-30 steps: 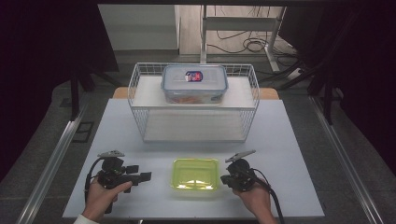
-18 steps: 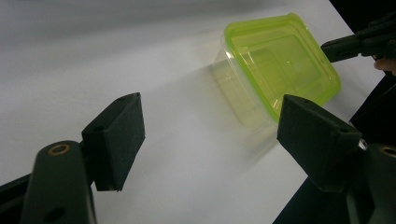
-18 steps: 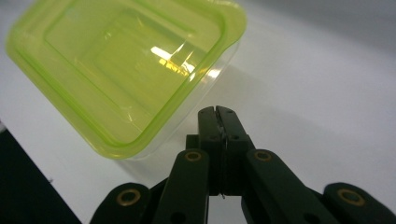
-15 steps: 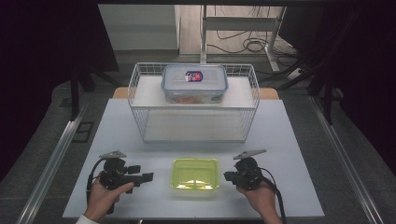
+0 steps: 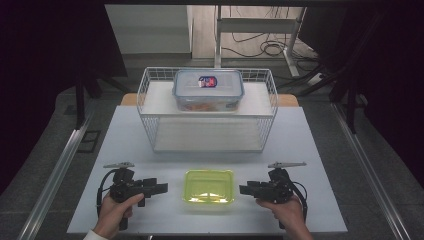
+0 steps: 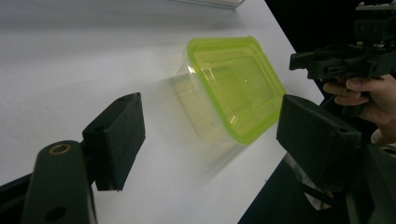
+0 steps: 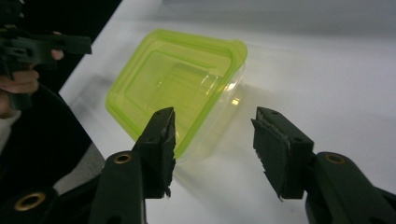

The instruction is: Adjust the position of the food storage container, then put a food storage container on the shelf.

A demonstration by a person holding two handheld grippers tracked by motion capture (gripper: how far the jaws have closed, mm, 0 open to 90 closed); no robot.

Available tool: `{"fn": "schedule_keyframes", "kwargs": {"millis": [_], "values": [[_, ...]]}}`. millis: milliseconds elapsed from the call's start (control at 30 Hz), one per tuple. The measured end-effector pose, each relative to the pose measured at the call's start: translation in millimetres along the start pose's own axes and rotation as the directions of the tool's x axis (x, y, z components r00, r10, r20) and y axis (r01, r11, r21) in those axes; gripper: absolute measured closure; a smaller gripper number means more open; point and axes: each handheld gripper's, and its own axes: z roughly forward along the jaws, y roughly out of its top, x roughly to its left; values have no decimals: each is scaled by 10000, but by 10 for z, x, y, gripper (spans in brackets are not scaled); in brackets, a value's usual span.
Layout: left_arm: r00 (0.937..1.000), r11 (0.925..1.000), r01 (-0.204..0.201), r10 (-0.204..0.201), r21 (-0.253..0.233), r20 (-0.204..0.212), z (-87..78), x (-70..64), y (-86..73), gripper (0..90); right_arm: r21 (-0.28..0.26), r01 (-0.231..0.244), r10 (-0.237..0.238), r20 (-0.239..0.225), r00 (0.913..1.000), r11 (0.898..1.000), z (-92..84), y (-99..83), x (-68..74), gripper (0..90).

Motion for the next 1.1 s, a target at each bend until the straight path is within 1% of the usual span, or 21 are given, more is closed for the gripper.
{"fn": "schedule_keyframes", "kwargs": {"millis": [67, 167, 200, 267, 300, 367, 467, 567, 667, 767, 900, 1000, 1100], "values": [[10000, 10000, 9, -9, -42, 36, 7, -9, -3, 230, -113, -94, 92, -155, 9998, 9999, -1, 2, -15, 468], [9998, 10000, 57, -56, -50, 210, 25, -16, -4, 233, -97, -84, 83, -133, 9999, 9999, 4, 7, -15, 454], [9990, 9999, 149, -147, -54, 413, 35, -14, -2, 234, -84, -109, 108, -133, 9999, 9999, 10, 7, -17, 451], [9949, 9988, 473, -459, -135, 898, 56, 5, -3, 233, -121, -229, 227, -212, 9995, 9997, 19, 7, -25, 444], [9934, 9981, 590, -572, -150, 989, 69, 7, -5, 236, -155, -265, 261, -243, 9994, 9995, 23, 7, -31, 440], [9948, 9986, 522, -512, -88, 879, 93, 2, -9, 237, -170, -282, 277, -248, 9993, 9995, 26, 10, -36, 436], [9949, 9986, 519, -512, -59, 869, 122, -6, -11, 238, -245, -389, 381, -308, 9988, 9989, 24, 13, -46, 429], [9958, 9990, 443, -439, -37, 799, 148, -19, -2, 240, -217, -454, 448, -278, 9986, 9987, 42, 18, -53, 421], [9957, 9990, 454, -452, -15, 804, 196, -20, 14, 248, -164, -539, 533, -360, 9979, 9984, 67, 25, -55, 420], [9942, 9980, 624, -625, 32, 880, 251, -4, 33, 251, -132, -599, 594, -382, 9975, 9981, 79, 31, -61, 420], [9920, 9971, 750, -763, 164, 1005, 326, 11, 51, 265, -87, -668, 665, -393, 9970, 9977, 103, 41, -80, 432], [9899, 9952, 895, -932, 393, 1068, 392, 30, 58, 272, -44, -755, 752, -518, 9958, 9971, 134, 51, -89, 446], [9853, 9917, 1193, -1243, 485, 1172, 455, 70, 66, 289, 51, -795, 796, -553, 9953, 9968, 181, 60, -103, 458]]}}
